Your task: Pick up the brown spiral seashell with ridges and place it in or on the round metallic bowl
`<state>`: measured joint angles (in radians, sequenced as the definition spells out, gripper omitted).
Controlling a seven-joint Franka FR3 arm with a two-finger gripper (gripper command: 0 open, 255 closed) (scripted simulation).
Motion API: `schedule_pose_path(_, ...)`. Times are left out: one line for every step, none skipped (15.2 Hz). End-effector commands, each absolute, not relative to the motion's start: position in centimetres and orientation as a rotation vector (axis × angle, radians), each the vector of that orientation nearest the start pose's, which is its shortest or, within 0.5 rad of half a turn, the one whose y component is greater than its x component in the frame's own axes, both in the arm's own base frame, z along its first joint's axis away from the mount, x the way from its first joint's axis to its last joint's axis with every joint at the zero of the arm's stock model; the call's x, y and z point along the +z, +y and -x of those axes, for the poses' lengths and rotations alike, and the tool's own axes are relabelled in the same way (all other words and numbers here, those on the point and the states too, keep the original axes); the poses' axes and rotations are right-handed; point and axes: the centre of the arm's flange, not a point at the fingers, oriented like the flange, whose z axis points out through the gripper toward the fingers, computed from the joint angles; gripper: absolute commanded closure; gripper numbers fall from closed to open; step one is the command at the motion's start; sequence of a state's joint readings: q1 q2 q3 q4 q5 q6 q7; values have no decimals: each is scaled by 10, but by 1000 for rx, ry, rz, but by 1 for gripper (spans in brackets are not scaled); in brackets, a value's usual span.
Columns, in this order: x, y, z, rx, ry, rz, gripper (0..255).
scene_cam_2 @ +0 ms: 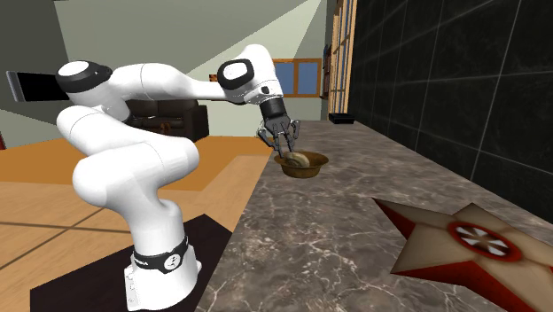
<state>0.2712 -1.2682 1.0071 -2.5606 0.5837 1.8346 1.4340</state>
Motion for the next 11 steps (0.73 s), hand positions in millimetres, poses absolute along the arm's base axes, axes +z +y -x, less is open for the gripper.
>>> schedule_pose_path(458,359,-40,-678,932,2821,255)
schedule_pose_path(457,359,-40,-678,932,2821,255)
schedule_pose_path(457,358,-40,-678,932,2821,255)
schedule_pose_path(463,358,-40,-678,932,2821,255)
schedule_pose_path(468,358,-40,-678,932,2821,255)
schedule_pose_path(473,358,-40,-678,932,2821,255)
schedule_pose_path(479,358,-40,-678,932,2821,255)
schedule_pose_path(484,358,-40,-678,932,2821,255)
schedule_pose_path(489,358,-40,-678,932,2821,255)
schedule_pose_path(494,358,-40,-678,932,2821,255)
schedule_pose_path(500,358,-40,-678,932,2821,255)
